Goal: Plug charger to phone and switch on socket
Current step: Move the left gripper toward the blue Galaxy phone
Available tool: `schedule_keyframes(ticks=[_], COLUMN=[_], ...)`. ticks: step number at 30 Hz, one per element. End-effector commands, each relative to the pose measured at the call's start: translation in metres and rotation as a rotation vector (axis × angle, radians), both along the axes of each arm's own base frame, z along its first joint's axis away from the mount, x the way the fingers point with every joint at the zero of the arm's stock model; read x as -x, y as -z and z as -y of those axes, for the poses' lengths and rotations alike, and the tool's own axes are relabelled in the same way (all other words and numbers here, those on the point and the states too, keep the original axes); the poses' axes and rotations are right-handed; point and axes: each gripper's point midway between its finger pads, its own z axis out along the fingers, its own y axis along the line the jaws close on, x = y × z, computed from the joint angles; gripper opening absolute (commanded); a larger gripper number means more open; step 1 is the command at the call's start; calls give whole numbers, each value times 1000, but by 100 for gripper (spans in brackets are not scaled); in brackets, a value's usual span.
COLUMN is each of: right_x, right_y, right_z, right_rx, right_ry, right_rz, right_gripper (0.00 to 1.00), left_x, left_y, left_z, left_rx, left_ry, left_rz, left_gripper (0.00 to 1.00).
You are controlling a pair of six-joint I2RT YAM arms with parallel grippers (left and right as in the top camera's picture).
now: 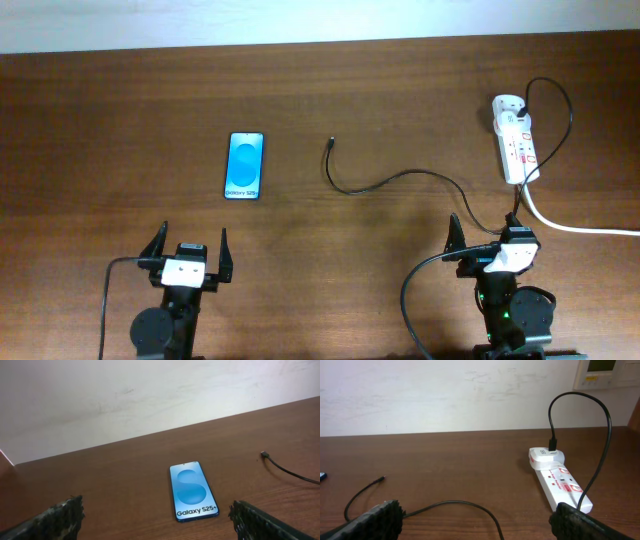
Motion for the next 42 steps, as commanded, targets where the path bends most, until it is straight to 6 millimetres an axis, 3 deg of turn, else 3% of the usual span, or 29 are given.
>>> schedule_keyframes(ticks=[1, 42], right_x=[0, 0], right_y=[3, 3], right_z=[-3, -3], right_rx=[-5, -5], right_ry=[-13, -13], right_rz=[-4, -4], right_gripper=[98, 98], left_x=[0, 0], left_y=[1, 1], left_z=[0, -6], left_rx=[-16, -19], left_ry=[1, -37], left_rz=[2, -1], left_gripper=[99, 99])
